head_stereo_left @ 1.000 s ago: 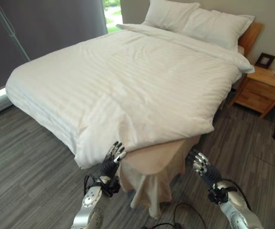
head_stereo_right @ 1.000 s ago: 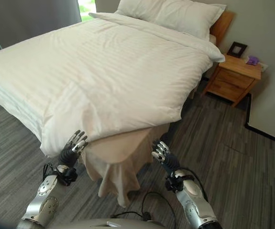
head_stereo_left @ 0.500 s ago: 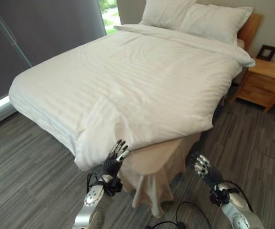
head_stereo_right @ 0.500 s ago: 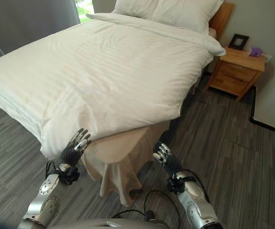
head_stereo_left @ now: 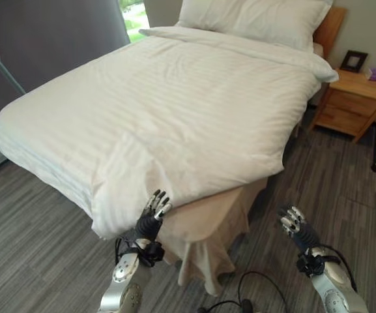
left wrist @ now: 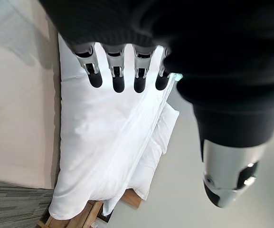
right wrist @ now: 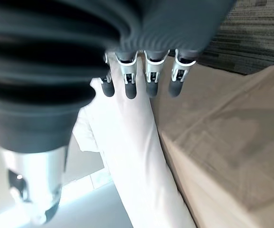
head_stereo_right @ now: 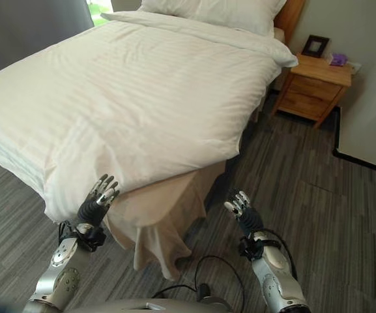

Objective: Making the bed.

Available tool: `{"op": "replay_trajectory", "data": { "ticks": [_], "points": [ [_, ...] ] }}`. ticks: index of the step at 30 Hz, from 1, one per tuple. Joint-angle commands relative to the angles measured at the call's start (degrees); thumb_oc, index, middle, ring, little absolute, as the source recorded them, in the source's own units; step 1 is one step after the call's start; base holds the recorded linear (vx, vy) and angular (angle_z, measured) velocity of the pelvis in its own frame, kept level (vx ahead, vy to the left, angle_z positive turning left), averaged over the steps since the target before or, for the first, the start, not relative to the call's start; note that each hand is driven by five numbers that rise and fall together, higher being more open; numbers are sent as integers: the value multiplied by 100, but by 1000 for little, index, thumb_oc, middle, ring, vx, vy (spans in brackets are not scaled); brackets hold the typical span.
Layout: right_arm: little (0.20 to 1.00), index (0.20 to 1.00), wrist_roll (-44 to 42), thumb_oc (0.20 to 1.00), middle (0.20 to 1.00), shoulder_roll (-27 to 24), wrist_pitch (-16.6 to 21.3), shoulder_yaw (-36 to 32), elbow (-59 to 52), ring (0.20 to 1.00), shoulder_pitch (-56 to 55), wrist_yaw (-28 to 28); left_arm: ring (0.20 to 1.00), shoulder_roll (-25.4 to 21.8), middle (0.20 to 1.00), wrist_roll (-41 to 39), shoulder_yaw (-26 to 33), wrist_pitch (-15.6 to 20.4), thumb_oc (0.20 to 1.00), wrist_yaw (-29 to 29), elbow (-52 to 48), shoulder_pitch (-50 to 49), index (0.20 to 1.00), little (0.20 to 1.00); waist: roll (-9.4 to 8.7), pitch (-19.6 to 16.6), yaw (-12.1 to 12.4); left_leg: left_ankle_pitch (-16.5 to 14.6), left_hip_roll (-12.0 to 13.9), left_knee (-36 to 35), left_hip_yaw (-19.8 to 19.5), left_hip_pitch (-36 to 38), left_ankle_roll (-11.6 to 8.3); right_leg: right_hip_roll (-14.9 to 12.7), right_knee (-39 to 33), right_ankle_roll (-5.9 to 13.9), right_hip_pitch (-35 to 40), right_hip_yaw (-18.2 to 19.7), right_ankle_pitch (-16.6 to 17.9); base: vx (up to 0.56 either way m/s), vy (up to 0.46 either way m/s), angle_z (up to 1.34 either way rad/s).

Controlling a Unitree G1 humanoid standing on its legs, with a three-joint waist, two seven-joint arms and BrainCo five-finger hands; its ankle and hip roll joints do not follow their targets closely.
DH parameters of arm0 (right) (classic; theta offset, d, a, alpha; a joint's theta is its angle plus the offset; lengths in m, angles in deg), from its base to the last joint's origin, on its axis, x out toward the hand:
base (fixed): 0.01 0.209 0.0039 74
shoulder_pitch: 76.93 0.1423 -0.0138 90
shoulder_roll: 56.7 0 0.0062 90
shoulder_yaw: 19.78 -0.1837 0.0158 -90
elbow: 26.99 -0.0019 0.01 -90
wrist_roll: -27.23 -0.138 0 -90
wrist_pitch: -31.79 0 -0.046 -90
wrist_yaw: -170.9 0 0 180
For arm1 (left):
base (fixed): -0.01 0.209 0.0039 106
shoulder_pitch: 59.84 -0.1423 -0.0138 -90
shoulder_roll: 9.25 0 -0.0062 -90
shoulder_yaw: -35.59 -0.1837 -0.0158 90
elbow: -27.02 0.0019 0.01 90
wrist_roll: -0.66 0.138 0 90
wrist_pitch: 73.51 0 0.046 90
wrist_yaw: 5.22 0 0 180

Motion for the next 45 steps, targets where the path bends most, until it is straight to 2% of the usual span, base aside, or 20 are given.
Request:
{"op": "replay_trajectory", "data": {
  "ticks": [1,30,31,32,33,34,36,38,41,42,45],
  "points": [
    [1000,1000,-31,1000,1000,8,337,-27,-221,1000,179,-38,1000,43,1000,-80,146,302,1000,16,-86,292,1000,1000,-20,-92,55,210,309,62,250,114,-345,53,73,134,77,48,85,16,-12,-6],
    [1000,1000,37,1000,1000,-16,360,38,-206,1000,258,-30,1000,79,1000,-137,132,313,1000,-11,-89,291,1000,1000,1,-76,38,208,360,62,357,130,-380,84,73,134,60,66,76,1,-3,-2],
    [1000,1000,-458,1000,1000,783,1148,-1661,-211,1000,-242,932,1000,-403,1000,543,181,593,1000,-303,-163,1266,1000,1000,-42,374,-390,250,234,341,1282,-215,-82,-820,1175,558,-982,140,436,118,-70,8],
    [1000,1000,-352,1000,1000,664,1197,-1872,21,1000,-274,1021,1000,-532,1000,673,290,672,1000,-345,-296,1291,1000,1000,-74,399,-460,181,259,292,1164,-115,-118,-755,694,652,-846,419,338,129,-86,1],
    [1000,1000,-615,1000,1000,850,1152,-1831,-90,1000,-247,1044,1000,-513,1000,546,227,602,1000,-311,-294,1163,1000,1000,-121,353,-390,119,234,311,1125,-79,-131,-783,760,673,-765,375,397,184,-127,-6],
    [1000,1000,-858,1000,1000,893,1165,-1813,-147,1000,-259,990,1000,-444,1000,533,275,547,1000,-327,-238,1076,1000,1000,-192,279,-321,141,218,306,1164,-70,-147,-816,768,667,-764,302,548,108,-138,-6],
    [1000,1000,-1041,1000,1000,936,1216,-1756,-133,1000,-238,1029,1000,-313,1000,481,289,521,1000,-329,-141,1021,1000,1000,-233,203,-284,206,231,228,1138,-76,-180,-758,631,661,-675,313,605,98,-127,-1],
    [1000,1000,-865,1000,1000,777,1043,-1843,-84,1000,-232,1014,1000,-198,1000,386,361,496,1000,-321,-83,963,1000,1000,-266,103,-211,272,252,153,1066,-88,-223,-686,398,597,-491,122,592,123,-135,-3],
    [1000,1000,-468,1000,1000,270,931,-2037,156,1000,32,1088,1000,-146,1000,282,460,427,1000,-189,-145,759,1000,1000,-283,22,-84,325,320,97,863,-135,-281,-574,230,495,-275,-38,405,100,-126,15],
    [1000,1000,-187,1000,1000,-139,888,-2174,349,1000,247,1143,1000,-192,1000,270,465,407,1000,-118,-203,650,1000,1000,-300,5,11,346,356,62,742,-149,-298,-524,229,439,-198,-137,302,72,-105,40],
    [1000,1000,379,1000,1000,-897,770,-2264,688,1000,698,1135,1000,-347,1000,329,541,364,1000,42,-465,446,1000,1000,-317,13,166,372,364,62,544,-210,-307,-491,251,389,-128,-302,213,22,-53,39]
  ]
}}
